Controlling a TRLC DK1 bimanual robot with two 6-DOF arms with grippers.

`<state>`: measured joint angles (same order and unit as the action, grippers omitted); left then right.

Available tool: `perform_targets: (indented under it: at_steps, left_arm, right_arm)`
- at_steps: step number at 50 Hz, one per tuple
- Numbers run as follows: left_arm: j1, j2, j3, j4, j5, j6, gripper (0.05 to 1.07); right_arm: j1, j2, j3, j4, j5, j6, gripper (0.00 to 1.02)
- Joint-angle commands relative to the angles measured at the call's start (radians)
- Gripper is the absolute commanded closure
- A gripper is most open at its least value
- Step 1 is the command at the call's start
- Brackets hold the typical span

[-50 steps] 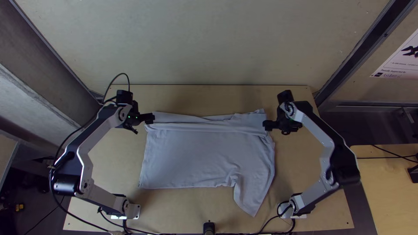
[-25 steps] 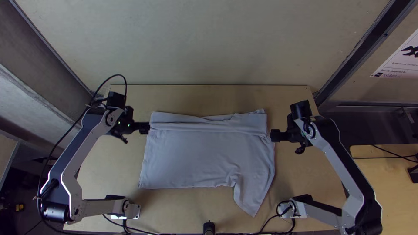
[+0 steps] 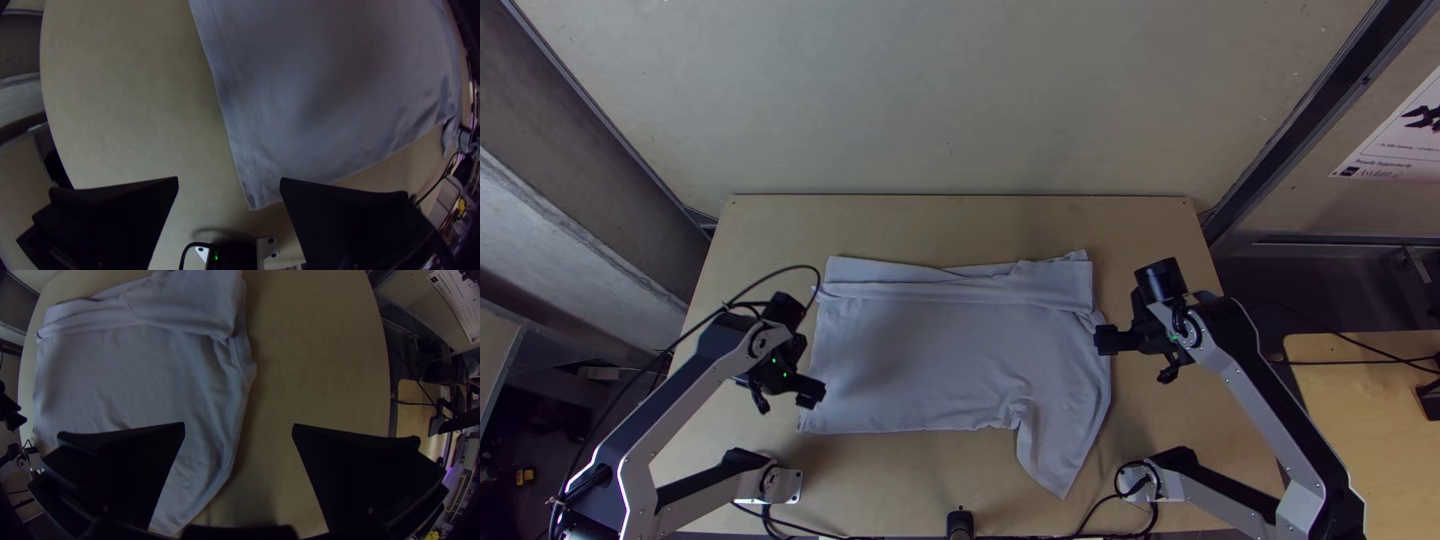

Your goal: Fold the t-shirt

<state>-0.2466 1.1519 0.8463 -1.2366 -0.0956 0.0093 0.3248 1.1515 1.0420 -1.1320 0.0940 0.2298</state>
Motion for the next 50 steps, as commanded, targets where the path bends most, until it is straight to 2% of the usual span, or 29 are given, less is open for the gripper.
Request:
perform_targets:
  at_steps: [1, 11, 23, 28, 31, 35, 38, 45, 50]
  left_arm:
    - [-0.04, -0.012, -0.073, -0.012, -0.018, 0.001, 0.1]
    - [-0.111, 0.02, -0.119, 0.003, -0.01, -0.035, 0.11]
    - [-0.151, 0.175, -0.118, 0.011, -0.015, -0.089, 0.12]
    - [-0.164, 0.212, -0.115, 0.031, -0.023, -0.106, 0.24]
    - [-0.175, 0.23, -0.112, 0.043, -0.029, -0.106, 0.38]
    - [-0.238, 0.223, -0.107, 0.052, -0.042, -0.114, 0.69]
    - [-0.27, 0.212, -0.104, 0.074, -0.052, -0.114, 1.03]
    - [-0.273, 0.197, -0.096, 0.074, -0.042, -0.108, 1.04]
    - [-0.263, 0.173, -0.066, 0.049, -0.039, -0.111, 1.04]
  right_arm:
    - [0.022, -0.024, -0.043, -0.014, 0.006, 0.036, 0.04]
    - [0.048, -0.065, -0.082, -0.014, 0.006, 0.034, 0.04]
    - [0.049, -0.096, -0.112, -0.014, 0.004, 0.034, 0.04]
    - [0.049, -0.108, -0.126, -0.014, 0.004, 0.034, 0.04]
    - [0.049, -0.119, -0.135, -0.014, 0.004, 0.034, 0.04]
    - [0.049, -0.138, -0.154, -0.014, 0.004, 0.031, 0.04]
    - [0.051, -0.148, -0.175, -0.014, 0.006, 0.023, 0.04]
    - [0.06, -0.156, -0.24, -0.031, -0.01, 0.032, 0.04]
    - [0.108, -0.15, -0.289, -0.075, -0.033, 0.12, 0.04]
